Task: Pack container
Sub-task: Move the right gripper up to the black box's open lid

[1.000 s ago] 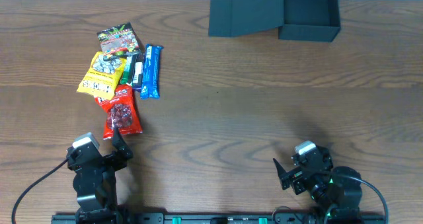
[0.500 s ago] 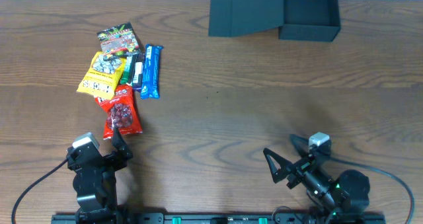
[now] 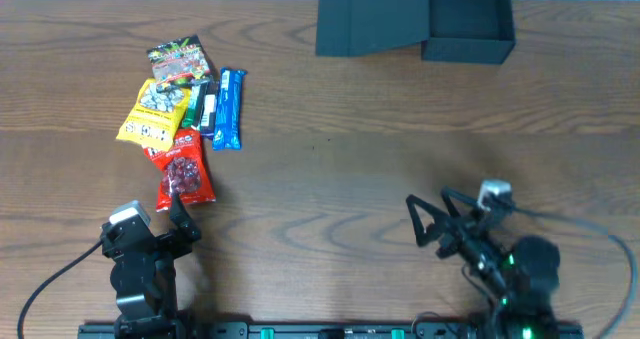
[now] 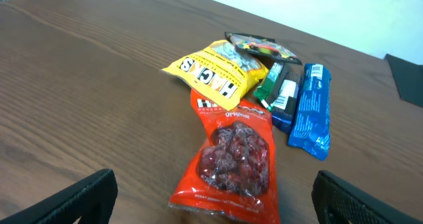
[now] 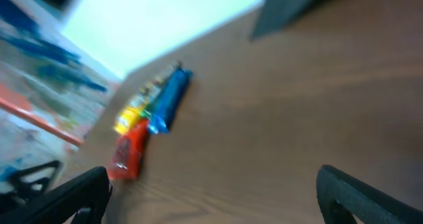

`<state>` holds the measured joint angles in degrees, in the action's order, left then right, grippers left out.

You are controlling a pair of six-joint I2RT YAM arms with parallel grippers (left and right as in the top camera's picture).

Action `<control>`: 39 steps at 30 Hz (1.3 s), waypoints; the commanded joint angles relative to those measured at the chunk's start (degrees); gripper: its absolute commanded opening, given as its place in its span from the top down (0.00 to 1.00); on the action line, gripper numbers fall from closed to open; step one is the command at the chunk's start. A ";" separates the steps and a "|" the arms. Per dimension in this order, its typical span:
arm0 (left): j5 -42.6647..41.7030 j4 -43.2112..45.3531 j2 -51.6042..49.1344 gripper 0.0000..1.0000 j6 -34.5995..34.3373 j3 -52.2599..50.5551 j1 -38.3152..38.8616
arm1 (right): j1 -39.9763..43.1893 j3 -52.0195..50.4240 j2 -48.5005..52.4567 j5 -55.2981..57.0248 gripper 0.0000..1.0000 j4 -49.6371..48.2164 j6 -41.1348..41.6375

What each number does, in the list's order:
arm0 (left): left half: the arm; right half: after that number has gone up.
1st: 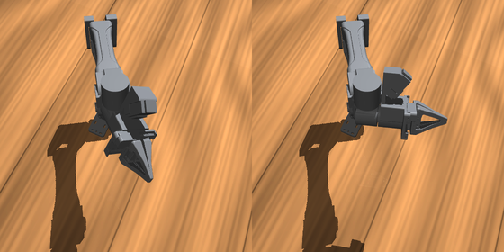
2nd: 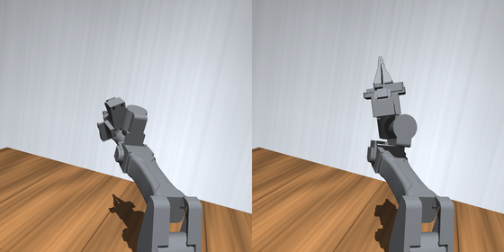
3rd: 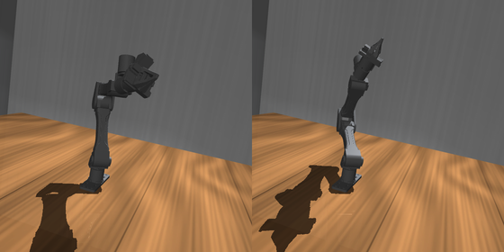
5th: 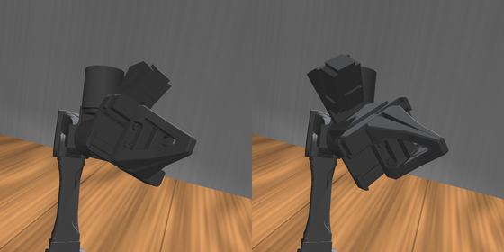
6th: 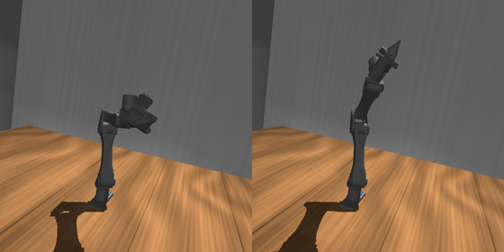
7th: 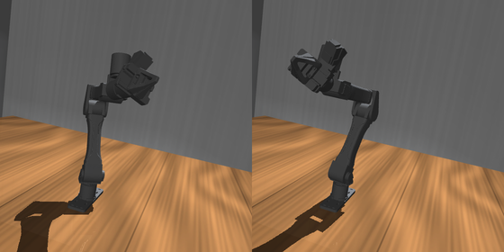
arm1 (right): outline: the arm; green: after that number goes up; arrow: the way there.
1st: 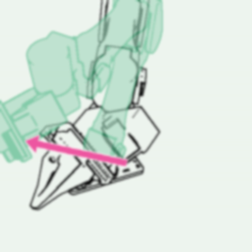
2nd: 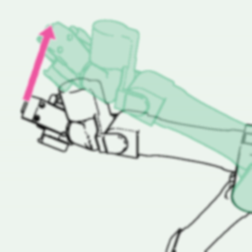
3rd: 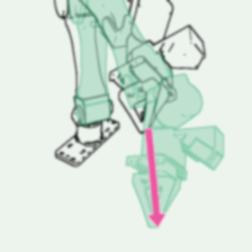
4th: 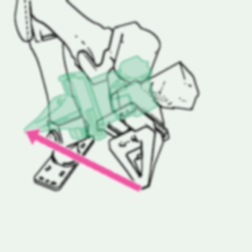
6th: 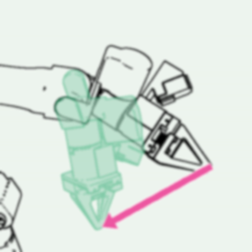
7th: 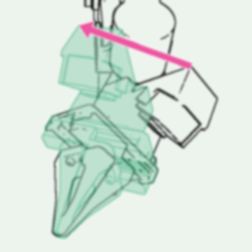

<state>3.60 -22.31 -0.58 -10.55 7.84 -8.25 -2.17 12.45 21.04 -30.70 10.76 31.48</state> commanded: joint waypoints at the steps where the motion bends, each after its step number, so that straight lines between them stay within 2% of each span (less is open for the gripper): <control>1: 0.20 -0.13 0.37 0.05 -0.39 -1.20 -0.17 | -0.48 7.76 11.39 0.70 0.01 -1.03 -7.34; 4: 0.20 -0.13 0.37 0.05 -0.39 -1.20 -0.17 | -0.48 17.73 24.24 2.60 0.01 -0.76 -13.11; 14: 0.20 -0.13 0.37 0.05 -0.39 -1.20 -0.17 | -0.48 55.28 64.32 22.01 0.01 2.60 -24.22; 19: 0.20 -0.13 0.37 0.05 -0.39 -1.20 -0.17 | -0.37 75.69 82.99 29.09 0.01 6.45 -25.44; 26: 0.20 -0.13 0.37 0.05 -0.39 -1.20 -0.17 | 1.57 103.56 107.10 32.20 0.01 14.88 -26.82; 29: 0.20 -0.13 0.37 0.05 -0.39 -1.20 -0.17 | 3.41 113.50 115.65 32.20 0.01 18.69 -24.72; 33: 0.20 -0.13 0.37 0.05 -0.39 -1.20 -0.17 | 5.79 121.20 123.56 31.34 0.01 22.34 -22.21; 39: 0.20 -0.13 0.37 0.05 -0.39 -1.20 -0.17 | 6.95 122.11 126.44 29.81 0.01 29.59 -25.00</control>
<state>3.62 -22.17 -0.58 -10.55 7.84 -8.25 5.19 132.64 146.91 -0.10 37.74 7.53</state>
